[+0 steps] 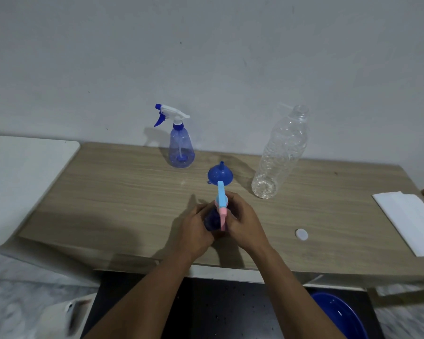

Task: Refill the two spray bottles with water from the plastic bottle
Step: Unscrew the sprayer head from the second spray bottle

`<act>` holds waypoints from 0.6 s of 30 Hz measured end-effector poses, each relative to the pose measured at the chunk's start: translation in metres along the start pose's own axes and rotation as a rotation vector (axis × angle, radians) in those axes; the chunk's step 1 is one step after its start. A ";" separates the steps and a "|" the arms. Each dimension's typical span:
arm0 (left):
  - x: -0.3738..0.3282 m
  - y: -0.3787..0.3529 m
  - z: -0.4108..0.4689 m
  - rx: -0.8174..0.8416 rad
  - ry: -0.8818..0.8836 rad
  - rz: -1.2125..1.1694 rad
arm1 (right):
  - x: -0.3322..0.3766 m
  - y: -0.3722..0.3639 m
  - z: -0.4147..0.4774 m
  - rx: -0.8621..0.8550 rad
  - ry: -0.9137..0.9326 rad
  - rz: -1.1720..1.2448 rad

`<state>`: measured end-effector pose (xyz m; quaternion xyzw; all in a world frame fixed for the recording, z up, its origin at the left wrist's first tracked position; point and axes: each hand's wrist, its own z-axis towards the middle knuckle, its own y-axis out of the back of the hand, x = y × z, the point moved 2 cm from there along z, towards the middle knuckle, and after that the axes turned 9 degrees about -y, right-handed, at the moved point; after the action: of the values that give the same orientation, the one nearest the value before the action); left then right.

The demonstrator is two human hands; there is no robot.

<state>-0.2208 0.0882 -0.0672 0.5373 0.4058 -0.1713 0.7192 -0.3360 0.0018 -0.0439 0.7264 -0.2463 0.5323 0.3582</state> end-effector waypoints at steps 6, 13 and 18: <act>-0.004 0.004 -0.001 0.017 -0.026 0.020 | 0.002 0.001 0.001 -0.030 0.009 -0.016; 0.000 0.003 0.002 0.046 0.050 -0.026 | 0.009 -0.003 -0.006 -0.155 0.090 -0.028; 0.000 0.004 0.004 0.066 0.041 -0.020 | 0.016 -0.003 -0.008 -0.224 0.123 -0.067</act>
<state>-0.2165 0.0861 -0.0640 0.5599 0.4201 -0.1805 0.6910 -0.3335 0.0105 -0.0284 0.6556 -0.2576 0.5327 0.4691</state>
